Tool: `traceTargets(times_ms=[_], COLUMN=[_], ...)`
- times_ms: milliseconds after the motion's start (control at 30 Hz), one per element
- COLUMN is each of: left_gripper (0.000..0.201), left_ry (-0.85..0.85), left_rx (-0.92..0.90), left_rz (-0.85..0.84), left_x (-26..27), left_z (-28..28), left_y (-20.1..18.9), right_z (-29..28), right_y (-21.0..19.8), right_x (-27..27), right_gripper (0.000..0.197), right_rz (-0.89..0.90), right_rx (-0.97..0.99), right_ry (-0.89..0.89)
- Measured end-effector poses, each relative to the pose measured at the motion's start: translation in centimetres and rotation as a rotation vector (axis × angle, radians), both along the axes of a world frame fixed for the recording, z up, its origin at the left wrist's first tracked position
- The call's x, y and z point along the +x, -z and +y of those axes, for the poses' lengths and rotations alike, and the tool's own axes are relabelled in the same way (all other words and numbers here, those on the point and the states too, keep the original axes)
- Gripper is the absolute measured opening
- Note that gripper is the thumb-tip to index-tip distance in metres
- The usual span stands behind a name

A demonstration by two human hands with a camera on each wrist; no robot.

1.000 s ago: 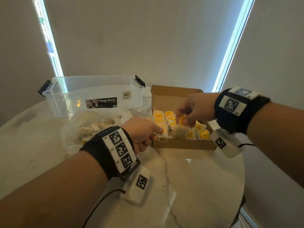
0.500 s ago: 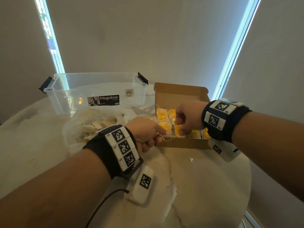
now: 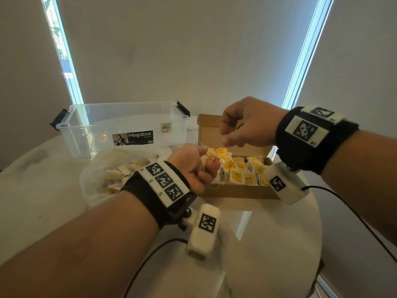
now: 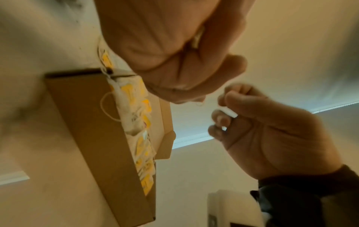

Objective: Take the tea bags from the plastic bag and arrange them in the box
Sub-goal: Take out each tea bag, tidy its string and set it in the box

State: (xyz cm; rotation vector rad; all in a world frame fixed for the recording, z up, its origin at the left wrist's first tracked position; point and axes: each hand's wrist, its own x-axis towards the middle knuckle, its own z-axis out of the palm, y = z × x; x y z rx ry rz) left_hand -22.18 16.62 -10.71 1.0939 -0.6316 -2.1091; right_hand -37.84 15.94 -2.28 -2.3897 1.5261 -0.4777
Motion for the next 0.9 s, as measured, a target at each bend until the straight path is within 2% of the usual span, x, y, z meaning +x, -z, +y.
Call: traceTargets(times_ms=[100,200,333,400,533,667,733,900], left_gripper=[0.059,0.068,0.051,0.035,0.026,0.042,0.043,0.023], left_ry=[0.075,0.147,0.168,0.127,0.016,-0.038,-0.036,-0.112], left_rx=[0.003,0.002,0.001,-0.019,-0.091,-0.162,-0.244,-0.331], left_rz=[-0.031,-0.031,0.020,0.042,0.037,0.192,0.230,-0.009], left_x=[-0.5,-1.1,-1.5,-1.7,-2.2,-1.9,-1.6,-2.4], left_z=[-0.2,-0.2,0.6,1.0,1.2,1.1,1.2,1.3], left_y=[-0.1,-0.1,-0.9,-1.2,-0.9,-0.5,-0.5,-0.5], right_z=[1.3,1.3,1.0,1.2,1.3,1.1,0.9,0.1], right_y=[-0.2,0.5,0.9,0.6,-0.4,-0.6,-0.4,0.6], right_x=[-0.1,-0.3,-0.9,-1.5,-2.3,-2.7,-2.8,-2.8], right_gripper=[0.020,0.019,0.006,0.004,0.001,0.009,0.011,0.005], right_rz=[0.060,0.137,0.105,0.003,-0.204,-0.241,-0.265,-0.270], right_rx=[0.001,0.070,0.060,0.032,0.098,0.187,0.232,0.157], right_ry=[-0.127,-0.156,-0.137,-0.109,-0.035,0.022,0.058,0.181])
